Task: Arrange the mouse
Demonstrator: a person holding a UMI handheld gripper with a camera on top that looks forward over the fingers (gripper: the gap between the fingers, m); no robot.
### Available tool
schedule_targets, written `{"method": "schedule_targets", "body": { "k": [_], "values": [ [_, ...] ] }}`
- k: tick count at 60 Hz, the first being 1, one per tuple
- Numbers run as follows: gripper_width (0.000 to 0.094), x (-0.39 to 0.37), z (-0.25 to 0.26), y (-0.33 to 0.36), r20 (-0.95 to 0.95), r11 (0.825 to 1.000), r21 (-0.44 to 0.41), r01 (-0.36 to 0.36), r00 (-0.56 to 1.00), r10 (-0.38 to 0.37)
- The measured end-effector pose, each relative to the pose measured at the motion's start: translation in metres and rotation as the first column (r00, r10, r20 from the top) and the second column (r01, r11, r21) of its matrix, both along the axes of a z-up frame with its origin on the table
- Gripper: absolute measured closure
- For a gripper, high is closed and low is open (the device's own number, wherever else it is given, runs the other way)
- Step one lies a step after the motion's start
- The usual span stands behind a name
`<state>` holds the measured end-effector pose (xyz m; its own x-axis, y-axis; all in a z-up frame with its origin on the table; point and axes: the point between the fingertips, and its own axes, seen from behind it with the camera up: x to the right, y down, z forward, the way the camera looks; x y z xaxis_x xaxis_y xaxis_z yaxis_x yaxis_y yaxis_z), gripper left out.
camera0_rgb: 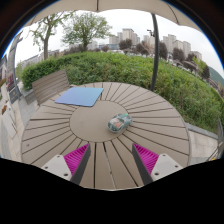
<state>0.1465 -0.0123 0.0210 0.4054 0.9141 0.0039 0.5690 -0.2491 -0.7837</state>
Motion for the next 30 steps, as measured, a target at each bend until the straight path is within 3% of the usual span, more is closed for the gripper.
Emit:
{"method": "schedule_targets", "body": {
  "k": [16,30],
  "values": [
    [0.0073,-0.063,-0.036,0.026,-0.035,1.0,-0.029,-0.004,0.999,0.003],
    [0.0083,-0.109,-0.033,0.055,-0.034,1.0,-0.016,-0.018,0.999,0.017]
  ]
}}
